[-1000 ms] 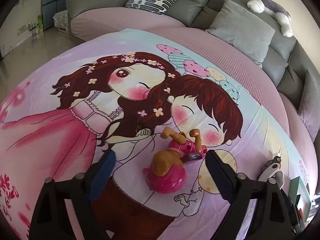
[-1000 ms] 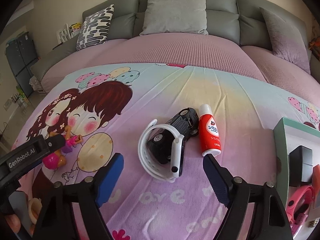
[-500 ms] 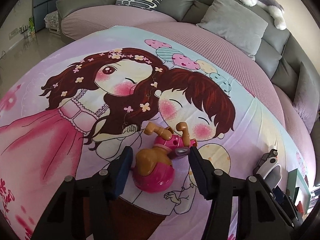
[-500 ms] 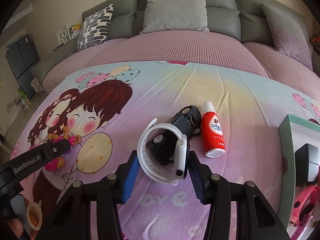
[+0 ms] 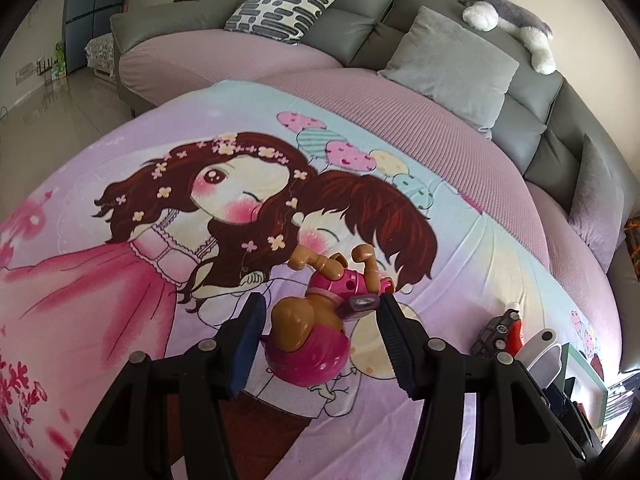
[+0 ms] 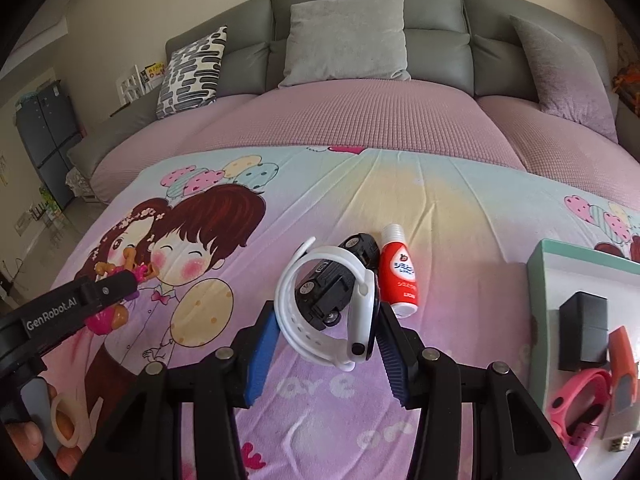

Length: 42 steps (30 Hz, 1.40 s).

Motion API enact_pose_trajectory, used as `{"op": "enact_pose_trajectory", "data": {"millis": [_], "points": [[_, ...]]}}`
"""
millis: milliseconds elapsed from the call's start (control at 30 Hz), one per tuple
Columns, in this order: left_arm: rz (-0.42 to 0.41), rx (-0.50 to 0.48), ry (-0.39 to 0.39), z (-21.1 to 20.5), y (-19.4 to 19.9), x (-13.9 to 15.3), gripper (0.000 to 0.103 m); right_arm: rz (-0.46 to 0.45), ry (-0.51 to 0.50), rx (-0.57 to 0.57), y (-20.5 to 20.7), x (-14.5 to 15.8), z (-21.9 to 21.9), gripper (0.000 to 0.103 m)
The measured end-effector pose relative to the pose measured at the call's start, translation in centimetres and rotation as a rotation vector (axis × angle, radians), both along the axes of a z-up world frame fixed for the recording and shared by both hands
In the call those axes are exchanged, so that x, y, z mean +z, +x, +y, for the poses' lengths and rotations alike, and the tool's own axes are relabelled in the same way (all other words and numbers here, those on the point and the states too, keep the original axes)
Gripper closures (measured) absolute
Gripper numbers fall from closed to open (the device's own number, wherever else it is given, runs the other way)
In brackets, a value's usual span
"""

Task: Organize rigid objects
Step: 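Grasp the pink toy dog figure with the left gripper while the right gripper grasps the white smartwatch, then lift and carry the toy figure and smartwatch over the tray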

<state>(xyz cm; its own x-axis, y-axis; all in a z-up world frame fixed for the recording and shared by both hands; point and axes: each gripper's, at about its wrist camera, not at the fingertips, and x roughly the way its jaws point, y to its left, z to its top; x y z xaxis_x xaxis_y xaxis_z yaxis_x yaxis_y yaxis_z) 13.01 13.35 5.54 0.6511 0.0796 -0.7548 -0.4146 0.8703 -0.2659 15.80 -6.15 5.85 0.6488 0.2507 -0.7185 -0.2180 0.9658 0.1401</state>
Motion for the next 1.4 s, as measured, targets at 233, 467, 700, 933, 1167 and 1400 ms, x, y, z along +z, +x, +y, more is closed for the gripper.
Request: {"op": "enact_pose_trajectory", "data": {"millis": [233,467,700,933,1167,1400], "points": [[-0.036,-0.040,0.023,-2.0,0.0,2.1,0.044,-0.014,0.012,-0.036,-1.3,1.3,-2.2,0.052],[-0.069,-0.111,0.045,-5.0,0.5,3.6,0.044,-0.010,0.029,-0.080,-2.5,1.8,-4.8,0.052],[-0.087,-0.220,0.053,-9.4,1.1,4.5,0.044,-0.008,0.051,-0.149,-4.0,2.5,-8.0,0.052],[-0.131,-0.285,0.066,-13.2,0.8,6.0,0.044,-0.045,0.072,-0.231,-5.0,3.8,-12.0,0.052],[-0.166,-0.328,0.099,-16.7,0.5,7.3,0.044,-0.043,0.083,-0.304,-4.9,4.1,-15.4,0.052],[-0.159,-0.385,0.108,-19.8,0.6,7.2,0.044,-0.047,0.069,-0.391,-5.4,4.4,-19.2,0.052]]}}
